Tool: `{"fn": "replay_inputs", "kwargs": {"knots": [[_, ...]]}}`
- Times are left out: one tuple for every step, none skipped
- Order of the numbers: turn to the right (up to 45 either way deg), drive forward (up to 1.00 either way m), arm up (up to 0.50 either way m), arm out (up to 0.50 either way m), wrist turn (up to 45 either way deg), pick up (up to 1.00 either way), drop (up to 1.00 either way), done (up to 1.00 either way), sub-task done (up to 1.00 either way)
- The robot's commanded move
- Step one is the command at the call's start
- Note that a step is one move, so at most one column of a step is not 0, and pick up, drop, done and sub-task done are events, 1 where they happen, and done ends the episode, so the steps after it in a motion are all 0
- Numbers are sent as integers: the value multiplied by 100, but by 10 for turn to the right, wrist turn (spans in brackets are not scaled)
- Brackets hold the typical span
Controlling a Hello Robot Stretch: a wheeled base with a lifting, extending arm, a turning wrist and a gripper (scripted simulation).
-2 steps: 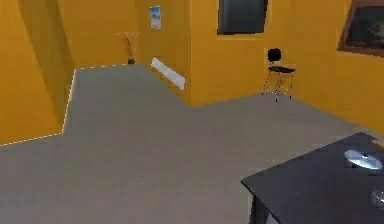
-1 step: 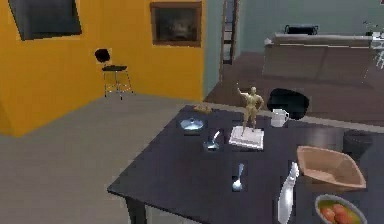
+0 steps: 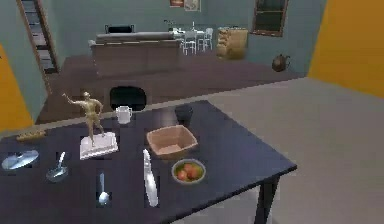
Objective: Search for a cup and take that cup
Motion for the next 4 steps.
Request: {"fn": "replay_inputs", "kwargs": {"knots": [[450,0,0,0,0,0,0,0,0],[30,0,0,0,0,0,0,0,0],[0,95,0,0,0,0,0,0,0],[-240,0,0,0,0,0,0,0,0]]}}
